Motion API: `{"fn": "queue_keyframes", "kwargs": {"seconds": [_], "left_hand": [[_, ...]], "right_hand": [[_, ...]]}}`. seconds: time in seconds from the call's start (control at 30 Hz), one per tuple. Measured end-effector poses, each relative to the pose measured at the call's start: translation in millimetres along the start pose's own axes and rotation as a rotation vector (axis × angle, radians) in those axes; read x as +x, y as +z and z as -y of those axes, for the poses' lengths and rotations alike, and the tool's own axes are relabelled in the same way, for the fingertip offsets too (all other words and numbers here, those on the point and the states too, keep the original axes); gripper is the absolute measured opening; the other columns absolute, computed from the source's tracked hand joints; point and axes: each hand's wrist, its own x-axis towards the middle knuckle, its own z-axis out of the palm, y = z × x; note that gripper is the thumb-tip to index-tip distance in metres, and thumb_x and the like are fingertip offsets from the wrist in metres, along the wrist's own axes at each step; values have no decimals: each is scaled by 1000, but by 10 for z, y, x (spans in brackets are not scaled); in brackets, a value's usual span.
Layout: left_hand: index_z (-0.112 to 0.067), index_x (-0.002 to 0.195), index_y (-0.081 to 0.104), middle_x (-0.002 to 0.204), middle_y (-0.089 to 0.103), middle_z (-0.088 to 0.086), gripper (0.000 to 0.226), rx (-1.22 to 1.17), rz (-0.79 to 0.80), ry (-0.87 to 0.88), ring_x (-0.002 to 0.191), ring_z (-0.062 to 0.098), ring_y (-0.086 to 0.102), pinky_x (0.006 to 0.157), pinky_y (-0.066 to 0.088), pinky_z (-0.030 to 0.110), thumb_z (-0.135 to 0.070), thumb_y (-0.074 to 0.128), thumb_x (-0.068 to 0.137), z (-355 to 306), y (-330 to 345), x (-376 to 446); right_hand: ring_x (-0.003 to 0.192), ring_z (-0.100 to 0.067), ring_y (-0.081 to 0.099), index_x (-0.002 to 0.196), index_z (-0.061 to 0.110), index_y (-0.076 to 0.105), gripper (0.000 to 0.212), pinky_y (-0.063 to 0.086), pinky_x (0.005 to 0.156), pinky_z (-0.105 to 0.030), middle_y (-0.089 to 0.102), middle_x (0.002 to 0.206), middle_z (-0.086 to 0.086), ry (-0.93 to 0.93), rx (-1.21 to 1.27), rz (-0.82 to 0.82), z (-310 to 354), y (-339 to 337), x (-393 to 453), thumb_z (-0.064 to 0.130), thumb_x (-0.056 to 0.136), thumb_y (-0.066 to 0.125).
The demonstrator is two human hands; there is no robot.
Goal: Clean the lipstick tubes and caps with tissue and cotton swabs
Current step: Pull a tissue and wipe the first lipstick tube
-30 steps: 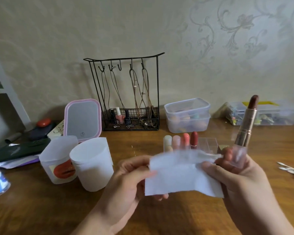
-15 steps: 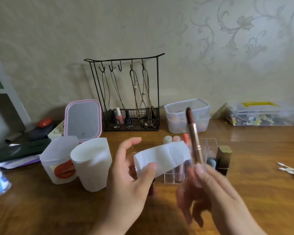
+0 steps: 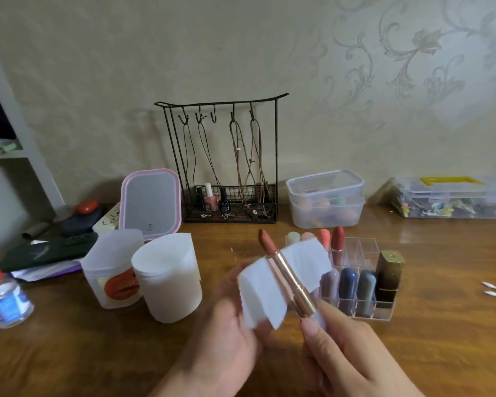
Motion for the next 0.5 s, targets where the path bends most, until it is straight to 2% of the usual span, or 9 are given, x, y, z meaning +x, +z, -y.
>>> {"fn": "queue_keyframes", "kwargs": {"seconds": [0.07,0.1,0.13,0.2,0.27,0.3,0.37,0.43,0.5], "left_hand": [[5,130,51,118,57,36,100,28,31,48,98,40,60,94,43,55,-27,94,45,45,12,31],[5,127,53,108,62,31,95,15,82,70,90,36,63,84,52,49,-27,95,48,77,18,45],[3,121,60,97,68,23,79,-1,131,94,81,31,66,72,56,40,-28,92,56,113,2,55],[-5,106,71,80,72,10,50,-21,173,114,71,23,68,62,55,32,-29,86,65,166,-22,43],[-5,101,73,89,73,17,52,-19,142,99,76,28,67,67,55,36,-33,89,60,199,-51,49],[-4,100,73,96,72,21,56,-13,118,96,80,32,66,71,52,40,-35,91,57,206,-68,54],[-2,96,73,101,69,24,54,-19,86,120,86,36,66,74,52,45,-33,91,55,200,-75,66],[-1,96,73,103,67,27,51,-22,79,164,90,38,64,79,50,46,-30,91,58,181,-52,77],[-2,97,73,102,68,24,47,-19,99,213,94,37,64,84,49,48,-30,89,62,178,-47,83]], "right_hand": [[91,5,62,112,36,58,84,47,85,-15,70,96,17,24,-91,18,23,-5,4,85,61,12],[93,4,62,112,42,54,91,46,86,-13,69,99,15,31,-148,23,34,-8,-1,92,56,2],[94,3,62,109,49,49,97,47,85,-13,68,99,16,22,-221,26,39,-8,-11,98,48,-8],[96,0,62,98,64,36,90,48,84,-17,66,96,19,-29,-340,3,-15,3,-3,99,37,-20],[95,1,62,92,75,26,73,48,82,-18,62,92,21,-63,-368,-17,-51,6,-6,99,39,-19],[90,2,62,90,76,28,64,47,78,-17,62,87,21,-77,-305,-28,-62,11,-5,100,45,-10],[72,2,61,92,67,46,40,45,67,-16,64,75,20,-105,-38,-56,-59,48,-5,90,64,29],[59,-5,61,94,43,62,35,44,59,-19,68,69,13,-114,181,-144,-57,82,-14,66,68,58],[56,-9,60,92,24,69,33,46,56,-18,69,66,4,-65,396,-137,-33,101,-38,48,69,73]]}}
